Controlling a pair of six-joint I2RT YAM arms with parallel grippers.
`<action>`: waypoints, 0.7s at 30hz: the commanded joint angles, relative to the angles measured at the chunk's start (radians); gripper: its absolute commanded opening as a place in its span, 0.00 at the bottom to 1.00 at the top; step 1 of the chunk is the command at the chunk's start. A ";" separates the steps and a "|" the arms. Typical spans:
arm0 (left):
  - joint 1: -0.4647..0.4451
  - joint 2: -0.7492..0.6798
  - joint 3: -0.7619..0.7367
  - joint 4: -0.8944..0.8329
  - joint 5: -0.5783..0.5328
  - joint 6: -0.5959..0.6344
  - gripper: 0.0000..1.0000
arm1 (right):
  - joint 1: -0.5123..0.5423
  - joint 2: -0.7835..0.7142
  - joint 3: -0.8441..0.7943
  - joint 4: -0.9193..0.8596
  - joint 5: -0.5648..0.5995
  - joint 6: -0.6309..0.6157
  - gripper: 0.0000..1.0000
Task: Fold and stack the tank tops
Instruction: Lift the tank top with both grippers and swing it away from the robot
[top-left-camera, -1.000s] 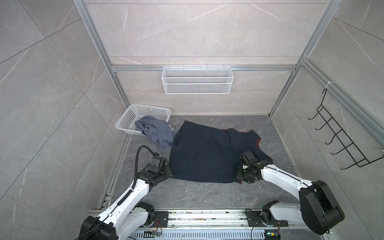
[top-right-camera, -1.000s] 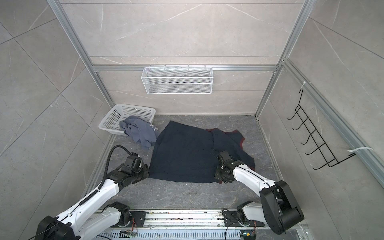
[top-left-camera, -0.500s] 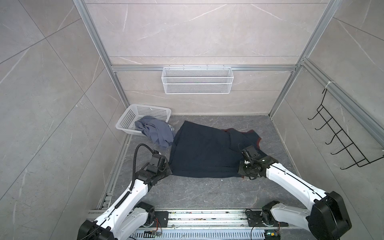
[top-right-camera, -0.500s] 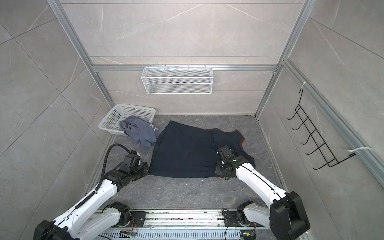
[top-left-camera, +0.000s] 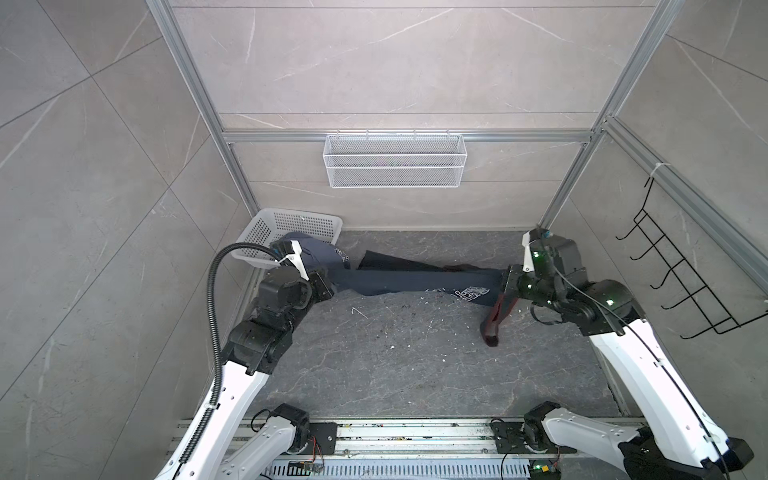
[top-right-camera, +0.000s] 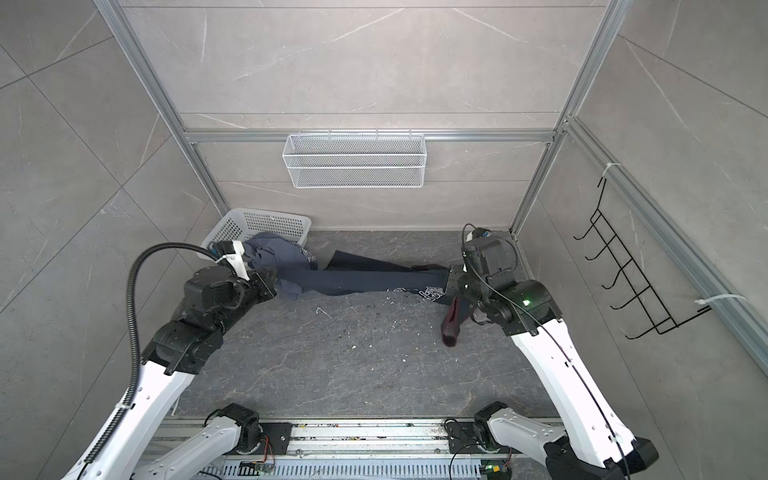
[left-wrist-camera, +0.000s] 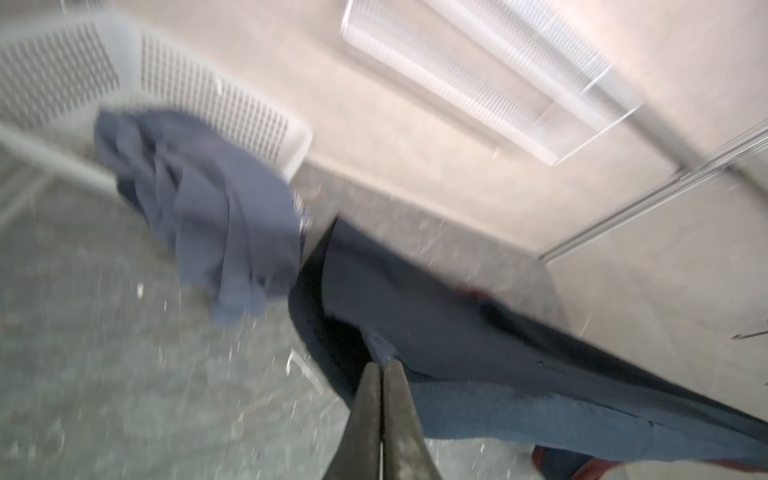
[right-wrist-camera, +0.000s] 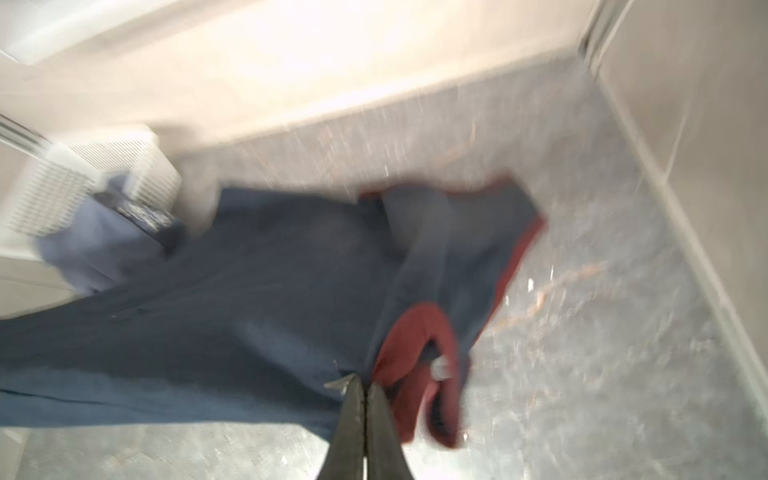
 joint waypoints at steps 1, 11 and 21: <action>0.000 -0.021 0.148 -0.009 -0.063 0.087 0.00 | 0.005 0.022 0.170 -0.122 0.019 -0.084 0.00; 0.000 0.131 0.416 -0.009 -0.051 0.124 0.00 | 0.005 0.177 0.553 -0.218 0.058 -0.123 0.00; 0.001 0.512 0.718 -0.032 -0.130 0.183 0.00 | -0.028 0.513 0.912 -0.184 0.192 -0.180 0.00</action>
